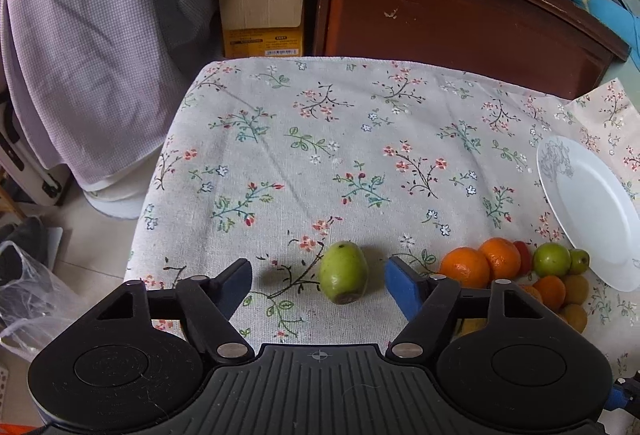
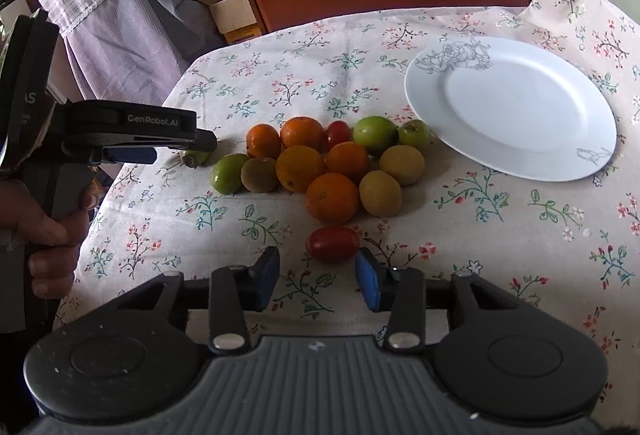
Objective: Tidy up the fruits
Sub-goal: 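Close left gripper on a green jujube while right gripper closes on a red cherry tomato, then carry both fruits over the white plate and open both grippers to release, then withdraw both open grippers from the plate back toward the fruit row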
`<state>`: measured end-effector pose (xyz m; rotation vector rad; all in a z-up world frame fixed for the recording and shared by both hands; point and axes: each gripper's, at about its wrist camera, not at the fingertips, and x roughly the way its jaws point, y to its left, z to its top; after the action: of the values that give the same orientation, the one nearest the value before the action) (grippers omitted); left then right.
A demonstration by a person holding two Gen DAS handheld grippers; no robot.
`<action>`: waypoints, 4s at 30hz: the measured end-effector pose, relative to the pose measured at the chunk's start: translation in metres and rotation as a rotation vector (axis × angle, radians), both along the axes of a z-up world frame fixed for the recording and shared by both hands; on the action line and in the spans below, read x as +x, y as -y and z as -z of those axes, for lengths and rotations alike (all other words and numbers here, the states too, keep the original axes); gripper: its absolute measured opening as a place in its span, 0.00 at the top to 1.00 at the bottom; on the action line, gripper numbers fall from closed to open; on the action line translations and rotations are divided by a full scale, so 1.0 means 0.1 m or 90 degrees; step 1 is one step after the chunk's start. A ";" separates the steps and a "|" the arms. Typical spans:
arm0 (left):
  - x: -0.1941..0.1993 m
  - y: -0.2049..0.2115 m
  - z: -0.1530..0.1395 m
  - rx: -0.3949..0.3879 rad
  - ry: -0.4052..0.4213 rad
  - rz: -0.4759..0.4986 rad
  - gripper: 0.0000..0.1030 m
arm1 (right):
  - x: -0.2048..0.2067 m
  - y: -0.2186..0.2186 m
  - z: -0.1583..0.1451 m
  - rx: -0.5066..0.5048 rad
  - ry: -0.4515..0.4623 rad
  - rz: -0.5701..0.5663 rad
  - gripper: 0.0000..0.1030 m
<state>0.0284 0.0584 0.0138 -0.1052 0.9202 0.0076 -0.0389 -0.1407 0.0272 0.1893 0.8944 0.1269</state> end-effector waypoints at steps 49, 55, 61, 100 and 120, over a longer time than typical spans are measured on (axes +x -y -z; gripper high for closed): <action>-0.11 0.15 -0.12 -0.027 0.046 0.036 0.76 | 0.05 0.07 -0.16 0.024 0.048 0.015 0.71; -0.13 0.37 -0.32 -0.057 0.075 0.085 0.76 | 0.08 0.30 -0.35 0.029 0.081 0.069 0.71; -0.06 0.71 -0.42 -0.096 0.077 0.160 0.76 | 0.13 0.64 -0.50 0.035 0.096 0.134 0.71; 0.45 1.60 0.00 -0.063 0.042 0.240 0.49 | 0.51 1.83 -0.23 0.000 0.032 0.411 0.66; 0.42 1.41 0.04 -0.066 0.046 0.187 0.31 | 0.62 1.92 -0.12 -0.062 0.040 0.429 0.64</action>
<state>0.0700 -0.0822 0.0098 -0.0654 0.8569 -0.3148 0.0229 -0.3327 0.0389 0.3832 0.7322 -0.5325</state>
